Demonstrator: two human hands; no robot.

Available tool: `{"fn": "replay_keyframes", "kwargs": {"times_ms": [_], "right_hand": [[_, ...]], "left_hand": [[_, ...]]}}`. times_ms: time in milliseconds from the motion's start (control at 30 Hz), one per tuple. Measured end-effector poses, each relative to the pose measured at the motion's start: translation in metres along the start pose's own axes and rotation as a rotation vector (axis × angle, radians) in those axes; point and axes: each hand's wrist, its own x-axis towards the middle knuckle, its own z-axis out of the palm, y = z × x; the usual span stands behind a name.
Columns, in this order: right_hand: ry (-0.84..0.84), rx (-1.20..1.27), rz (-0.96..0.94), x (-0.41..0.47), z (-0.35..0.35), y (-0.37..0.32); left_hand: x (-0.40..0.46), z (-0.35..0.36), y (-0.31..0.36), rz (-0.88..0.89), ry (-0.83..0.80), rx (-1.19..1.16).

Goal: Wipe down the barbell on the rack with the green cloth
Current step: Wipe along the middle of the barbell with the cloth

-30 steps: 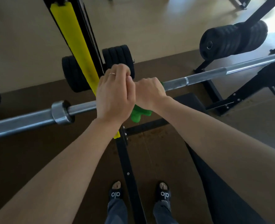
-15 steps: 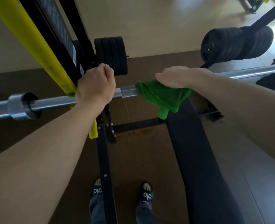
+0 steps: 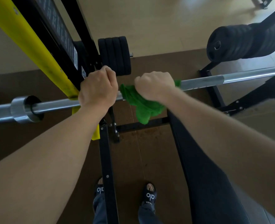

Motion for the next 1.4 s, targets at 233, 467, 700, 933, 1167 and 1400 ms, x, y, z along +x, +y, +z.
{"fn": "replay_keyframes", "kwargs": {"times_ms": [233,467,700,933,1167,1400], "right_hand": [[0.801,0.184,0.007,-0.018,0.067,-0.034],[0.481,-0.039,-0.169,-0.012,0.028,-0.016],[-0.506,0.318,-0.021,0.026,-0.027,-0.005],[-0.559,0.312,-0.001,0.028,-0.029,-0.010],[0.626,0.009,-0.039,-0.017,0.045,-0.027],[0.857,0.179,-0.039,-0.022,0.077,-0.030]], "left_hand": [[-0.002,0.004,-0.001,0.011,0.021,0.044],[-0.005,0.003,0.000,-0.006,0.007,0.022],[-0.003,0.003,-0.004,0.005,0.050,0.006],[-0.004,0.002,-0.003,-0.005,0.048,-0.012],[-0.002,0.002,-0.003,0.010,0.059,-0.010],[-0.004,0.001,-0.001,-0.016,0.042,0.011]]}}
